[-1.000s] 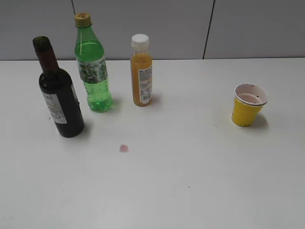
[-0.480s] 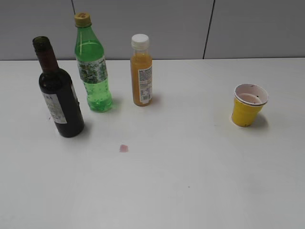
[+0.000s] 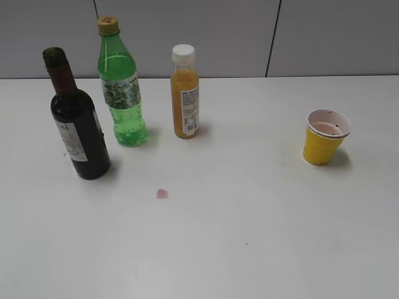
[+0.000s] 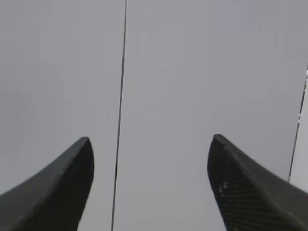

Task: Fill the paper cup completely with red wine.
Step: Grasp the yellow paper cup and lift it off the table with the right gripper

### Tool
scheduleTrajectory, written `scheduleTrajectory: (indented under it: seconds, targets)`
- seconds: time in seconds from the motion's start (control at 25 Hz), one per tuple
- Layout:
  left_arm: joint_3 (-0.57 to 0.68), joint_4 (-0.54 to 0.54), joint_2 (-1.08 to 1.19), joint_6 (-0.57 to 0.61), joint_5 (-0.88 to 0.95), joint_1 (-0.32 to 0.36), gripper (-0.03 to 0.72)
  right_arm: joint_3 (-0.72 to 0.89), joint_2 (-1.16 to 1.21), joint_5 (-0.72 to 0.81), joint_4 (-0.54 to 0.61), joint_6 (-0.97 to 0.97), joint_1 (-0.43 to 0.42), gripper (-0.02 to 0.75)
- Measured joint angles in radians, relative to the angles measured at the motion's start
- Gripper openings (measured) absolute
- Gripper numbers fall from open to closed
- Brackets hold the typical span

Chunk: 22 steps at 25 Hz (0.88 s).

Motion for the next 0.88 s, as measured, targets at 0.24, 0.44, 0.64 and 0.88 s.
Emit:
scheduleTrajectory:
  seconds: [0.24, 0.44, 0.64, 0.88]
  targets:
    - [0.000, 0.000, 0.000, 0.000, 0.000, 0.000, 0.554, -0.001, 0.150, -0.041, 0.000, 0.000, 0.000, 0.558]
    - [0.000, 0.000, 0.000, 0.000, 0.000, 0.000, 0.554, 0.032, 0.320, -0.108, 0.000, 0.000, 0.000, 0.557]
    - [0.000, 0.000, 0.000, 0.000, 0.000, 0.000, 0.554, 0.170, 0.532, -0.380, 0.000, -0.001, 0.000, 0.555]
    - [0.000, 0.000, 0.000, 0.000, 0.000, 0.000, 0.554, 0.255, 0.805, -0.620, -0.029, -0.001, 0.000, 0.554]
